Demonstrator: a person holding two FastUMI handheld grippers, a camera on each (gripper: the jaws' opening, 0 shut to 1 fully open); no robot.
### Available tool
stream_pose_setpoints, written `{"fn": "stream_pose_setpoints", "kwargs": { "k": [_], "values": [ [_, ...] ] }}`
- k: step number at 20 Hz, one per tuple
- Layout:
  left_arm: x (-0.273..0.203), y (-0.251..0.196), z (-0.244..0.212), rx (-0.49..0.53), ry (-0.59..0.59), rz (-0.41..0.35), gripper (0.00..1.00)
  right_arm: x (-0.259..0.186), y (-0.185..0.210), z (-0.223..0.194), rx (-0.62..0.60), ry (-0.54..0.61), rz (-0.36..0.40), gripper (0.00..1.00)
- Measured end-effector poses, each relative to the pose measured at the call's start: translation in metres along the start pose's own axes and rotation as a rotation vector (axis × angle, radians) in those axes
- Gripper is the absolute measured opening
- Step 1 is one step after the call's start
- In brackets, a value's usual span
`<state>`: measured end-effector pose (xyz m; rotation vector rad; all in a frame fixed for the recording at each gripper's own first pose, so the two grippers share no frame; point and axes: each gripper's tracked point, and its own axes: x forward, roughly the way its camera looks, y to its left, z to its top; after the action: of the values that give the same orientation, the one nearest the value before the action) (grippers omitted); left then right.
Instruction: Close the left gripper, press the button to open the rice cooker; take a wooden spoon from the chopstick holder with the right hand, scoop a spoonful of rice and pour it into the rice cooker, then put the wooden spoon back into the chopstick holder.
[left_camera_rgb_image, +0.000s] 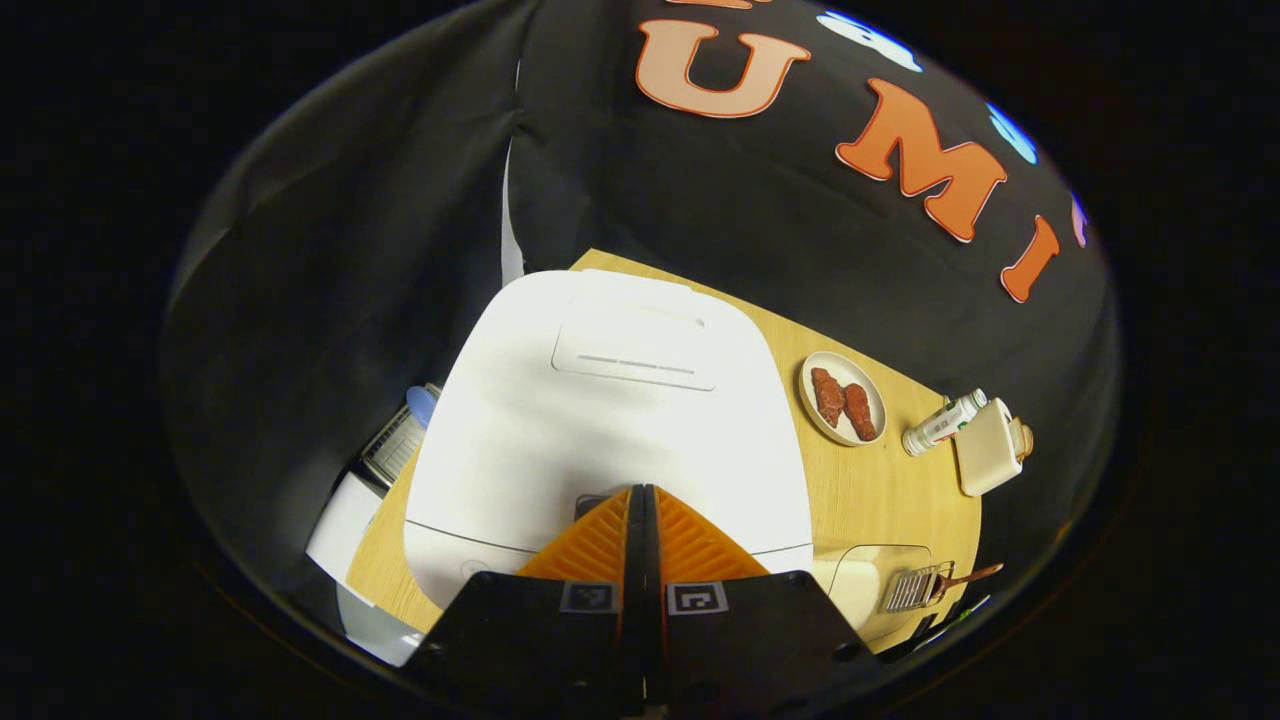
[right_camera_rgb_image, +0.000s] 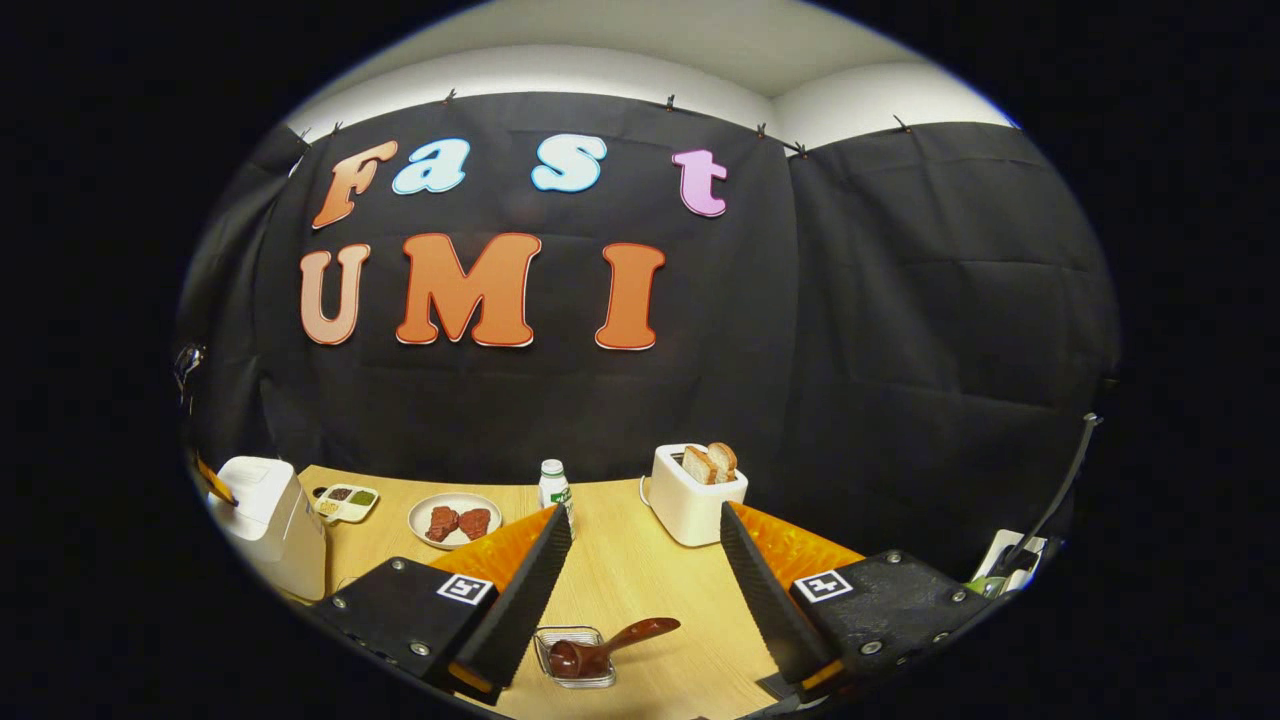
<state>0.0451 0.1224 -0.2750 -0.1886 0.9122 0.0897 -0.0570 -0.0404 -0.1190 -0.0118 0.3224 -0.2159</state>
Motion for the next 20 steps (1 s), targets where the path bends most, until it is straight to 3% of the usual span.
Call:
{"fn": "stream_pose_setpoints", "kwargs": {
  "k": [7,16,20],
  "values": [
    [-0.071,-0.023,0.094,0.059,-0.399,-0.002,0.06,0.015,-0.003,-0.037,0.013,0.095,0.034,0.94],
    [-0.142,-0.045,0.092,0.061,-0.613,-0.004,0.04,0.026,0.010,-0.093,0.046,0.233,0.125,0.94],
    [-0.178,-0.057,0.091,0.124,-0.711,0.023,0.04,0.031,0.012,-0.118,0.068,0.302,0.149,0.94]
  ]
}}
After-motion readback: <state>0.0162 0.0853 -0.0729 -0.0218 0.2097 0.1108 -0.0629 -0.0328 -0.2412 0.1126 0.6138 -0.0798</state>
